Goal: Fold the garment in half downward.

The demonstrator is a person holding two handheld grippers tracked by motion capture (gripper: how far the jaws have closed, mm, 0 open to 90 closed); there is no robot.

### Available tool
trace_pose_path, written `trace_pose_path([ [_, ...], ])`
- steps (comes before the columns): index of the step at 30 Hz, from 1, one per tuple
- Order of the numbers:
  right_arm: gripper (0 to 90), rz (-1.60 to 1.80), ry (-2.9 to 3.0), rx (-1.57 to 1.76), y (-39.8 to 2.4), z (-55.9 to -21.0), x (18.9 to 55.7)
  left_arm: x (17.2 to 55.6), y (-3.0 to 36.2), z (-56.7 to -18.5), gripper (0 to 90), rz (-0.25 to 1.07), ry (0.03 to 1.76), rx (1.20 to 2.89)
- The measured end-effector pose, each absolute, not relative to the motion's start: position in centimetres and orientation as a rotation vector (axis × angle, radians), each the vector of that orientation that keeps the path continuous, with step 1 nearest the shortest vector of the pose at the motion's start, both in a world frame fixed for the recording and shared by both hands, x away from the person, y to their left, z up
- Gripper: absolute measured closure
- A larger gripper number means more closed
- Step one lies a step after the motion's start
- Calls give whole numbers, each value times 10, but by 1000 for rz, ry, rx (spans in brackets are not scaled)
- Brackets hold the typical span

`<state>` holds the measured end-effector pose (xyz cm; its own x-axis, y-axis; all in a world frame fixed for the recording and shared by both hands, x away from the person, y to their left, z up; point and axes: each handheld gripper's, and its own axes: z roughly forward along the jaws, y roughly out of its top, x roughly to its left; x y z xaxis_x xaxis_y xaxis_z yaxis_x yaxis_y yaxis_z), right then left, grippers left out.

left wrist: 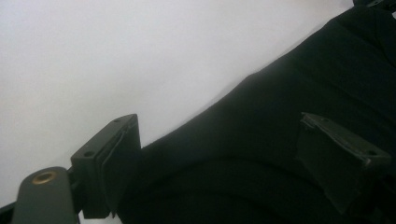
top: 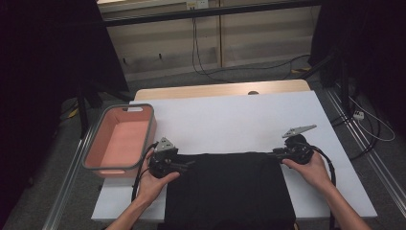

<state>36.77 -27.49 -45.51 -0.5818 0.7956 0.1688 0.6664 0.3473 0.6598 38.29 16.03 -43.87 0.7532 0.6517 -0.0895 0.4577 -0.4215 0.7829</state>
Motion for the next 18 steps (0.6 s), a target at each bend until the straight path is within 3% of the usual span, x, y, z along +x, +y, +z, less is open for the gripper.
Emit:
trace_pose_path([
  [3,678,1035,2429,1333,-273,-454,366,383,160,-439,146,285,822,2095],
  [8,811,1075,2452,1357,-273,-455,365,381,160,-439,148,286,822,2097],
  [18,856,1066,2349,1343,-275,-449,360,382,165,-438,135,305,853,2065],
])
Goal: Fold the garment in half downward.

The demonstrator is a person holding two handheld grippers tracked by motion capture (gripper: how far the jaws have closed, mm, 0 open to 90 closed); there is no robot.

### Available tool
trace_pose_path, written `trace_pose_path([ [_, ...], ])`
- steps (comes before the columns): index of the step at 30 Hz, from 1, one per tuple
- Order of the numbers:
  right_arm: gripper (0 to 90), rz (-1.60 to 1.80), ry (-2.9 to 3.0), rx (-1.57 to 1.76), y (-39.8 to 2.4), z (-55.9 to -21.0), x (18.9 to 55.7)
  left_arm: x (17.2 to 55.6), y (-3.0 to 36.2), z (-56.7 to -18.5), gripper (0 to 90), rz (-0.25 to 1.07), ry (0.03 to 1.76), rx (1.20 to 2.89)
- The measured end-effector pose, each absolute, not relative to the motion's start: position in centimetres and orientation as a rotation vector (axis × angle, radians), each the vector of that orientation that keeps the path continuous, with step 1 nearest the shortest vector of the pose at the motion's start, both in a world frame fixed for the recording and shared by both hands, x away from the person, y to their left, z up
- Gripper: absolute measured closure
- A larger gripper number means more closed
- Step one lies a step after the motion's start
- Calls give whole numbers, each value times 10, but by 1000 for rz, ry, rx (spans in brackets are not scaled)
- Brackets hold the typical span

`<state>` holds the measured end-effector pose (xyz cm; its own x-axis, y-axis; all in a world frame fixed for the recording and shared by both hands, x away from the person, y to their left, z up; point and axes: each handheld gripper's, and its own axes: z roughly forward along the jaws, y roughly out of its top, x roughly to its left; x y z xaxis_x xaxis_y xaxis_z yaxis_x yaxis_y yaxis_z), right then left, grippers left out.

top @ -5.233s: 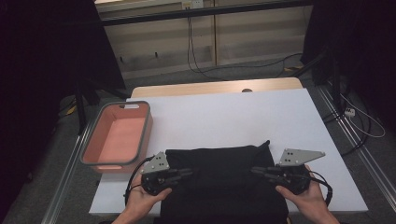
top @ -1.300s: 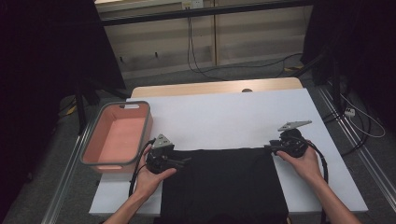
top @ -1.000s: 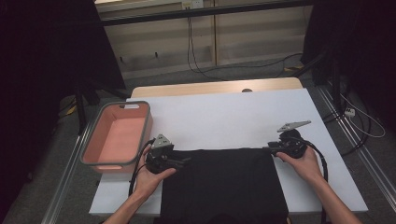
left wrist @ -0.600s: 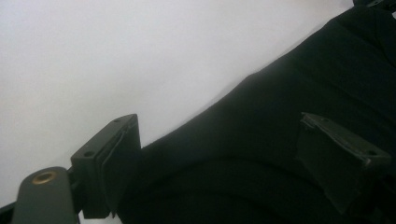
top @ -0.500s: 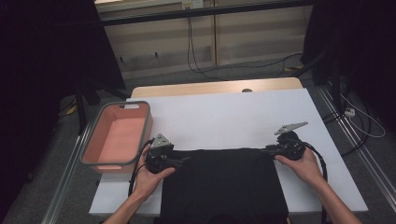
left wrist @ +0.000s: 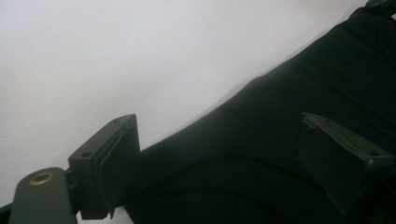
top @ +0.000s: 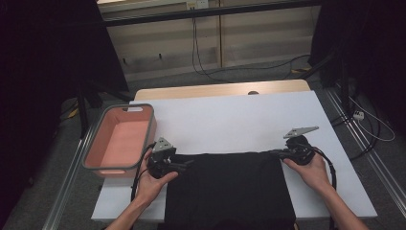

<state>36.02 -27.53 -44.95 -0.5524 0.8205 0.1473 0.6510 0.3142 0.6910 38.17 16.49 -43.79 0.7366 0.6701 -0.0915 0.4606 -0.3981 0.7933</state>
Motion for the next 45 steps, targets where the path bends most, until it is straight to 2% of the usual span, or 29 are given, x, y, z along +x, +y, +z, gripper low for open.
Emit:
trace_pose_path([
  [9,861,1092,2230,1357,-288,-440,353,380,164,-438,106,290,856,2065],
  [17,862,1103,2161,1378,-300,-435,351,384,166,-434,123,295,893,2021],
  [29,862,1110,2055,1440,-331,-429,348,407,160,-428,123,313,943,2012],
  [36,862,1112,2030,1455,-338,-429,348,434,145,-429,155,330,972,2035],
  [43,861,1114,2044,1446,-335,-431,349,446,145,-444,206,236,1053,2046],
  [45,860,1112,2050,1441,-334,-432,349,446,148,-445,281,210,1060,2052],
])
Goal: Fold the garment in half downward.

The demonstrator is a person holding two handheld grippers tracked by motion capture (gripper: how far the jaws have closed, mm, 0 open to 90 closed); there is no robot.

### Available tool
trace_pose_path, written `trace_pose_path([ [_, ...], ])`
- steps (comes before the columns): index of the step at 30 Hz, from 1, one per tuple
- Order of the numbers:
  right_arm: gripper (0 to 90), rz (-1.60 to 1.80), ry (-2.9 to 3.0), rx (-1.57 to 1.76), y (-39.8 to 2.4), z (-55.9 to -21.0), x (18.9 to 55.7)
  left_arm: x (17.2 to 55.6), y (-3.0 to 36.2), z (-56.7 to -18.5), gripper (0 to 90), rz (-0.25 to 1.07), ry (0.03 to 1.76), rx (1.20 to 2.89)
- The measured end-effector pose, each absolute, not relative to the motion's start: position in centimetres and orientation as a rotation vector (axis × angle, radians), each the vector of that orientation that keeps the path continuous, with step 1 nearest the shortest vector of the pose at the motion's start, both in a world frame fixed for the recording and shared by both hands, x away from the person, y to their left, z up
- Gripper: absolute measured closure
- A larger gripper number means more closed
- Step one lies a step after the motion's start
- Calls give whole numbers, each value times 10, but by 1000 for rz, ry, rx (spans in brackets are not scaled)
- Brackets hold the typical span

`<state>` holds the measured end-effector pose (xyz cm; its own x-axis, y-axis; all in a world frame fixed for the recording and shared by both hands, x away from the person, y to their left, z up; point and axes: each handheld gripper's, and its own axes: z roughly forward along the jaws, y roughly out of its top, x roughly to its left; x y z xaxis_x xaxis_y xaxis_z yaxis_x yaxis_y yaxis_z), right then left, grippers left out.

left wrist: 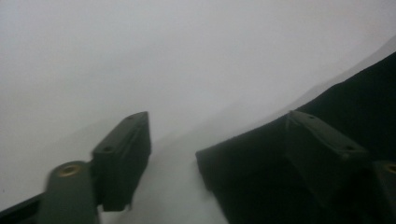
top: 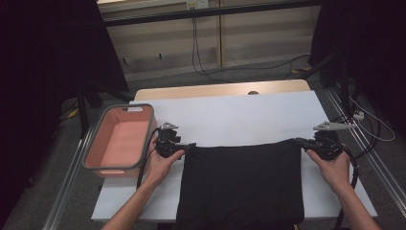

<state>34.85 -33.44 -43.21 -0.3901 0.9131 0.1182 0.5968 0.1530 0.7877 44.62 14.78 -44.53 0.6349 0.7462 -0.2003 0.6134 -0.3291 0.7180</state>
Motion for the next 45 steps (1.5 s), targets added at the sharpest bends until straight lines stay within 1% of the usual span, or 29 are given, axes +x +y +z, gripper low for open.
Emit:
trace_pose_path([
  [1,861,1112,2053,1439,-334,-432,348,447,148,-446,321,203,1061,2051],
  [3,861,1109,2056,1437,-333,-432,348,450,149,-450,363,189,1076,2050],
  [4,861,1110,2058,1436,-332,-433,348,450,150,-451,396,178,1074,2055],
  [5,860,1111,2059,1432,-332,-433,348,451,150,-452,450,172,1066,2062],
  [7,860,1114,2060,1431,-332,-432,348,451,148,-455,512,159,1066,2073],
  [11,860,1116,2063,1429,-332,-433,348,449,145,-455,543,187,1039,2108],
  [13,860,1118,2066,1429,-332,-434,348,448,144,-455,548,178,1034,2110],
  [16,860,1121,2066,1430,-331,-433,348,445,142,-455,603,175,1009,2130],
  [22,860,1117,2075,1424,-331,-434,349,443,138,-455,644,167,1005,2137],
  [24,860,1118,2078,1423,-330,-434,349,442,138,-456,703,138,989,2135],
  [25,860,1118,2078,1423,-330,-434,349,441,137,-456,767,113,978,2129],
  [27,860,1119,2079,1423,-330,-434,349,440,137,-455,802,111,965,2144],
  [35,859,1126,2078,1421,-331,-434,348,438,140,-448,835,128,959,2120],
  [45,859,1150,2056,1423,-333,-432,347,437,156,-427,839,129,910,1988],
])
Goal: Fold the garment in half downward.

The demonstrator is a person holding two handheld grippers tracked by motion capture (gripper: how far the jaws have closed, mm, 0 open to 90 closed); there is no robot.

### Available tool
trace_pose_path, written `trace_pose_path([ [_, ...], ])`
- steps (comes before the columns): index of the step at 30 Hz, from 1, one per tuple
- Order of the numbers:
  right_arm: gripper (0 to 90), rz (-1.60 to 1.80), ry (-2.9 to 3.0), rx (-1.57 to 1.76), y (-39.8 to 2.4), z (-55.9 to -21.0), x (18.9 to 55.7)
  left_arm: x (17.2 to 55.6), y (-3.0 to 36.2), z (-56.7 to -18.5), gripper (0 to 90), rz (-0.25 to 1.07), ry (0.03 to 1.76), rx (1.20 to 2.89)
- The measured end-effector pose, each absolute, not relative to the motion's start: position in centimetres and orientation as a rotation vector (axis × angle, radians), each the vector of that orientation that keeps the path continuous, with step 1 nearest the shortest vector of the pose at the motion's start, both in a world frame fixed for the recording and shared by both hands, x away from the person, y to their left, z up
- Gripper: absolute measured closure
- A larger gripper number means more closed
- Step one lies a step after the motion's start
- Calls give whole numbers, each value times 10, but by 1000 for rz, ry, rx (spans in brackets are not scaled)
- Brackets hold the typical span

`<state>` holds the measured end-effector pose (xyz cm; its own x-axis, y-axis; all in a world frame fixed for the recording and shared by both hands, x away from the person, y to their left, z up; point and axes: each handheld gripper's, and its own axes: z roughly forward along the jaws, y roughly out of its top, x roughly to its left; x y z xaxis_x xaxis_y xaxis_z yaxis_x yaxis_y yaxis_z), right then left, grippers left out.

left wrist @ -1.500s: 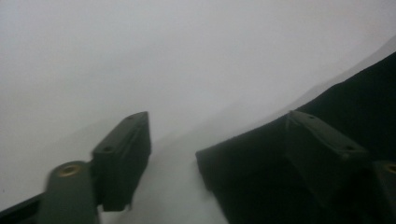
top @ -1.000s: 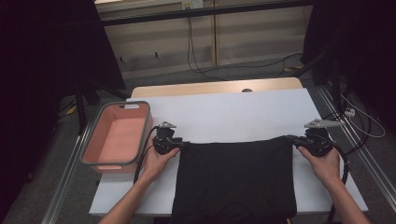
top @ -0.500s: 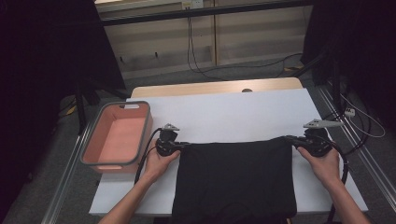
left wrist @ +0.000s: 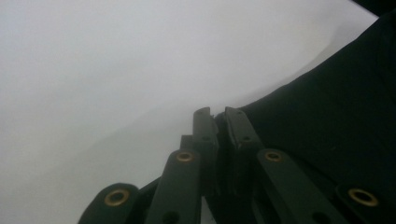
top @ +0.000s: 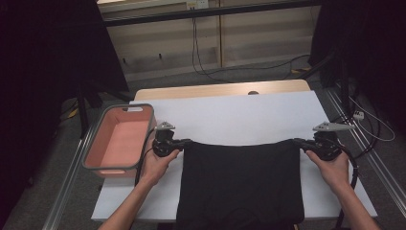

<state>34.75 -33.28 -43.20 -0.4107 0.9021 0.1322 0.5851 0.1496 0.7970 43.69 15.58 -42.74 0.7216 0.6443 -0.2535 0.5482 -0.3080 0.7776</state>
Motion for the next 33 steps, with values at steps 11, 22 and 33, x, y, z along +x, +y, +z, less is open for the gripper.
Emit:
trace_pose_path([
  [11,858,1204,2019,1403,-334,-422,350,437,163,-405,841,182,883,1918],
  [22,857,1232,1991,1370,-331,-408,362,442,171,-388,842,254,876,1883],
  [33,857,1261,1978,1359,-326,-401,376,449,172,-384,842,286,878,1872],
])
